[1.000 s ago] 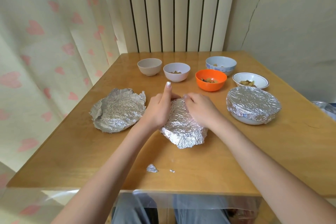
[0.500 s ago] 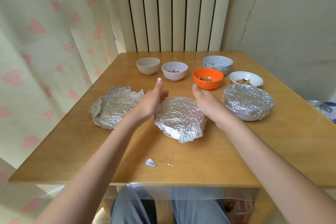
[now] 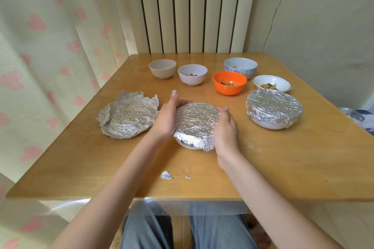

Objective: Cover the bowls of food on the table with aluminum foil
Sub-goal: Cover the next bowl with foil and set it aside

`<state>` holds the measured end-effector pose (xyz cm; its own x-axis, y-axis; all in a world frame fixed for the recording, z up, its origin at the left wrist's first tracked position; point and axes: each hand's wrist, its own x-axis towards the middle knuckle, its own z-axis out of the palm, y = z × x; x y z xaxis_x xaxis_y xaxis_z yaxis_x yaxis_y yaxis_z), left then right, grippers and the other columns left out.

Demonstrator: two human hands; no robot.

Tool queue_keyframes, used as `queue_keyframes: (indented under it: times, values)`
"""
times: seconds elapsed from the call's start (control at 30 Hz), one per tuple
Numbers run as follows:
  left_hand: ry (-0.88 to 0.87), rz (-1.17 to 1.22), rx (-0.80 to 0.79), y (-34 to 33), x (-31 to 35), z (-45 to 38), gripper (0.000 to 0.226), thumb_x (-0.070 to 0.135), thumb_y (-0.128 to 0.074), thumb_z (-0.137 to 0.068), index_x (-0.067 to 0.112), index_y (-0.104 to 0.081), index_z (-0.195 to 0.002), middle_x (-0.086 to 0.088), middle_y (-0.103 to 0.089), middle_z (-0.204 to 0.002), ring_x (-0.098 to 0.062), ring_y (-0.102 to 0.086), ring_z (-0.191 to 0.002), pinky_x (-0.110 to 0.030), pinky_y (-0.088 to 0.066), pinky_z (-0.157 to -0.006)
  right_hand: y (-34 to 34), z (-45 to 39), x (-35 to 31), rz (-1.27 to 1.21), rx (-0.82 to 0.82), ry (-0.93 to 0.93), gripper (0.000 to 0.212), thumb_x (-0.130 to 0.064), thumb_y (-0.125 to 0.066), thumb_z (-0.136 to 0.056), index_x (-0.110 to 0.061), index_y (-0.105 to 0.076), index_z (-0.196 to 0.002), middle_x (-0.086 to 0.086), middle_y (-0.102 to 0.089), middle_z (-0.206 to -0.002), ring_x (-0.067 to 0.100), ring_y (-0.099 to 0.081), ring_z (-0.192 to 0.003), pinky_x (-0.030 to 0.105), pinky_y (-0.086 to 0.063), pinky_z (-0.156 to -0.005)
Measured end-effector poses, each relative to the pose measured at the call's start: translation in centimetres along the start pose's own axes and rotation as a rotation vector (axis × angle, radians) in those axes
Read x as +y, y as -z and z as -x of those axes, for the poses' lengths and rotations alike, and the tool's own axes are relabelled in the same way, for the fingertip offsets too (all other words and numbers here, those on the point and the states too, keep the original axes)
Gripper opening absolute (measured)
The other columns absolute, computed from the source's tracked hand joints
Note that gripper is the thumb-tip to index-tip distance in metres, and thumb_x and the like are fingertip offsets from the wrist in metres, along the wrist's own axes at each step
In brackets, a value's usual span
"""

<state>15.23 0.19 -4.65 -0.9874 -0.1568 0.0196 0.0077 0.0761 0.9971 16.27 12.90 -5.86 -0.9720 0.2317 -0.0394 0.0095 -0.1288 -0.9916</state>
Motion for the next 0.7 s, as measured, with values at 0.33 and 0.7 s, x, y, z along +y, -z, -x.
queue_keyframes:
  times: [0.33,0.7]
  values:
    - [-0.040,-0.005,0.563,-2.0,-0.6,4.4,0.060,0.043,-0.014,-0.105,0.011,-0.064,-0.114,-0.012,-0.063,-0.123,-0.025,-0.055,-0.111,-0.034,-0.037,-0.100,-0.7,-2.0,-0.8,-0.188,-0.414,-0.183,0.075,-0.061,-0.017,-0.096,-0.003,-0.064,-0.104,0.012,-0.071,-0.093,0.025,-0.067,-0.091,0.035,-0.051,-0.086]
    - [-0.264,-0.197,0.309,2.4,0.6,3.6,0.073,0.062,-0.013,-0.097,0.018,-0.057,-0.134,0.002,-0.056,-0.138,-0.010,-0.048,-0.129,-0.032,-0.033,-0.112,1.6,0.1,-1.7,0.034,0.125,0.095,0.052,-0.044,-0.023,-0.102,-0.014,-0.055,-0.130,0.002,-0.054,-0.137,0.016,-0.046,-0.128,0.022,-0.029,-0.096]
